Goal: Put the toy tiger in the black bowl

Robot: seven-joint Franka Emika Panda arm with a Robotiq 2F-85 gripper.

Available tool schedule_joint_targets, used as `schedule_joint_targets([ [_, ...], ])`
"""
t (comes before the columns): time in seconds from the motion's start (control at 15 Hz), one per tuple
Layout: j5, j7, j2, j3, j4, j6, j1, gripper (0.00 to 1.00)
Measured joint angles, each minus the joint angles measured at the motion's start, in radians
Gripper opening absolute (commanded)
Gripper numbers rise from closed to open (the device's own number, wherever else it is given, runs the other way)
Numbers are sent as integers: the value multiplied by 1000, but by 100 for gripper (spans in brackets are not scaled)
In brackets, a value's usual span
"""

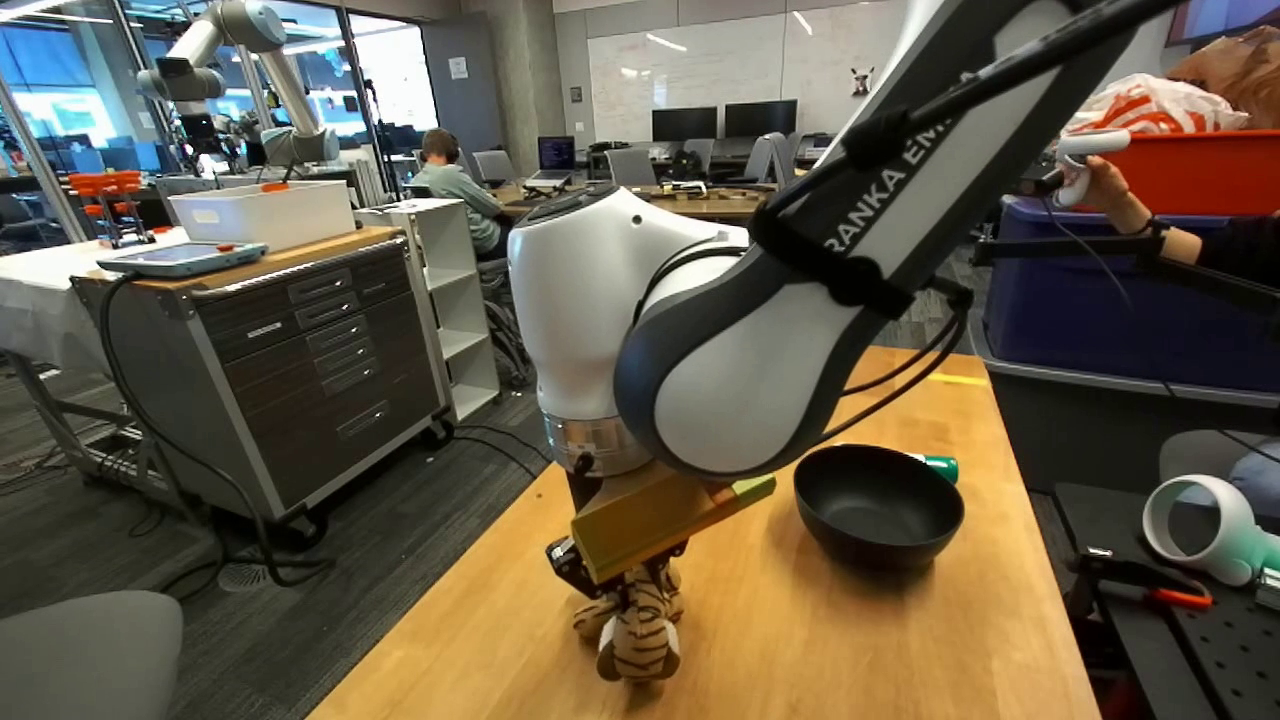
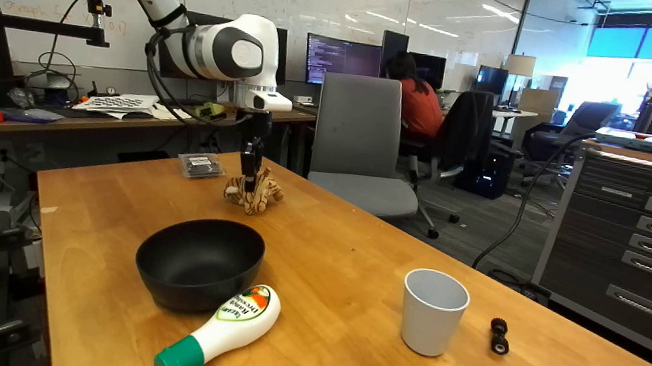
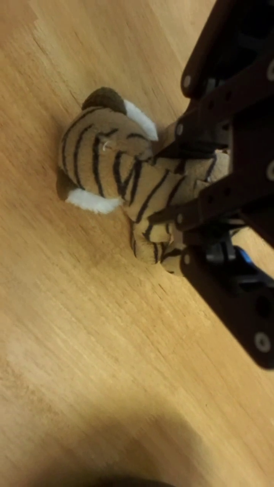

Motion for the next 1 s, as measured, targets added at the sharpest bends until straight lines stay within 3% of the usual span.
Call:
schedule_joint_targets([
  [0.6, 32, -42, -118, 25, -12, -129, -8, 3],
  [1.0, 38, -91, -272, 24, -104, -163, -68, 3],
])
